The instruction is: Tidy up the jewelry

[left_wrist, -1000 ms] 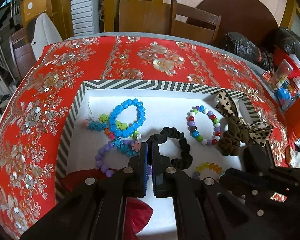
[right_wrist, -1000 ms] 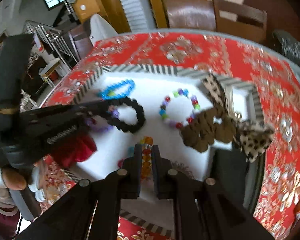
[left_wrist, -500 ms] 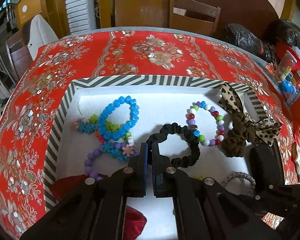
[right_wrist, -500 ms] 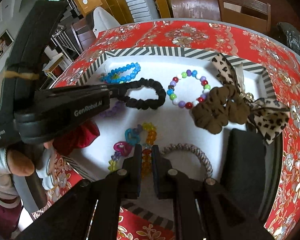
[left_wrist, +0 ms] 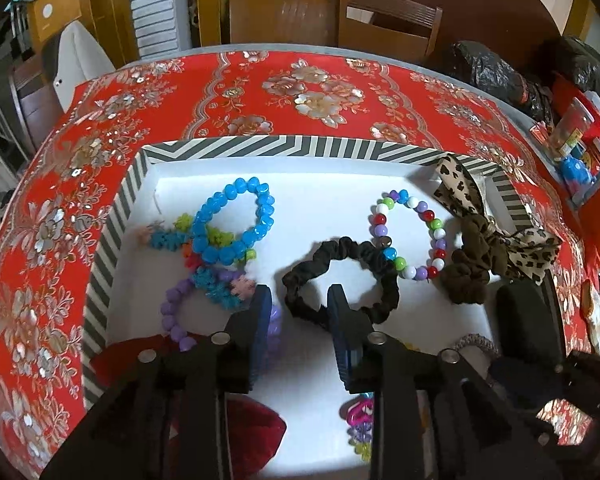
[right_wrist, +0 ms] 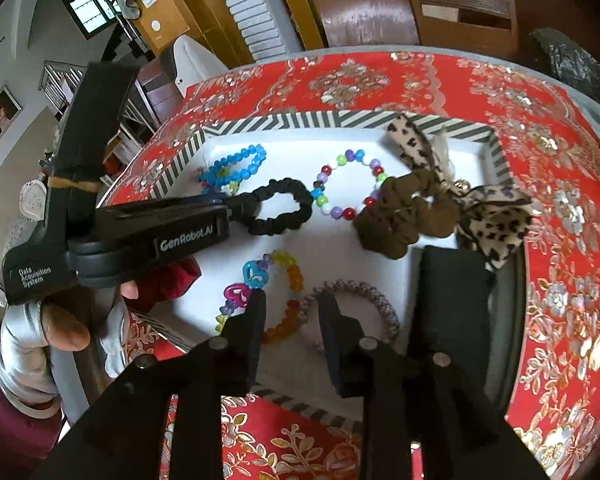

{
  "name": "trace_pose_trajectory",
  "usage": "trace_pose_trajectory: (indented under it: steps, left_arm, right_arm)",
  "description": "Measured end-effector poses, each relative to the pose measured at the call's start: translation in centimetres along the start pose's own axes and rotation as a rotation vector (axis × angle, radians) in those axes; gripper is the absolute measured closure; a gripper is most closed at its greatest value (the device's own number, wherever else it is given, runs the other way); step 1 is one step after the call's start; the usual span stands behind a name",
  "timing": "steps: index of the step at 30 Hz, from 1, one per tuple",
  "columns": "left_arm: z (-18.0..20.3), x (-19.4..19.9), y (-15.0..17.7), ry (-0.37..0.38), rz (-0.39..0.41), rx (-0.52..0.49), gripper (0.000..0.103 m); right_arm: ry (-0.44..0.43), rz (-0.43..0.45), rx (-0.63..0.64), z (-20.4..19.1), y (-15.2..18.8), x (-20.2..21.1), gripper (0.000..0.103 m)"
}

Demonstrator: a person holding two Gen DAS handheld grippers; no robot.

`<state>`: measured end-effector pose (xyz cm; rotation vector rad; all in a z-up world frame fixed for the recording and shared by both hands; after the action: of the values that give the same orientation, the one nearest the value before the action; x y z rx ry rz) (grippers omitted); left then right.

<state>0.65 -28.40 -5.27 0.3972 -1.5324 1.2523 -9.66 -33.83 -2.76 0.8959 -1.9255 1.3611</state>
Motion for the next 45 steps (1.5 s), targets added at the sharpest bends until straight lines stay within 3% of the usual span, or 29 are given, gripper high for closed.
trace_pose_trajectory:
  steps: [7,13,26,45]
  left_arm:
    - [-0.4,1.7,1.0,-0.04,0.044,0.011,0.076]
    - [-0.6,3.7,1.7,-0.045,0.084,0.036,0.076]
    - [0.3,6.7,4.0,-0.062,0.149,0.025,0.076]
    - [1.1,10.1,5.0,-0.126,0.247,0.021,0.076]
  right_arm:
    - [0.068,0.055,-0.005,1.0,-0.1,1.3,0.065]
    - [0.125,0.086,0.002,1.5,0.2,2.3,0.065]
    - [0.15,0.097,-0.02,1.7,1.3,3.3,0.057]
    - [0.211,0.143,-0.021,2.2,1.7,5.7,0.053]
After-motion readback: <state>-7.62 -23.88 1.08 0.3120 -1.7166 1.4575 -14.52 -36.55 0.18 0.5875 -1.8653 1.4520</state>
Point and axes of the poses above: each gripper's, at about its wrist camera, not at the fingertips, and x roughly against the way its jaws point, z to its right, y to its underside, the point moved 10 cm from there along -x, roughly the way its jaws point, and after that the axes turned 4 degrees about x, right-handed, at the moved point
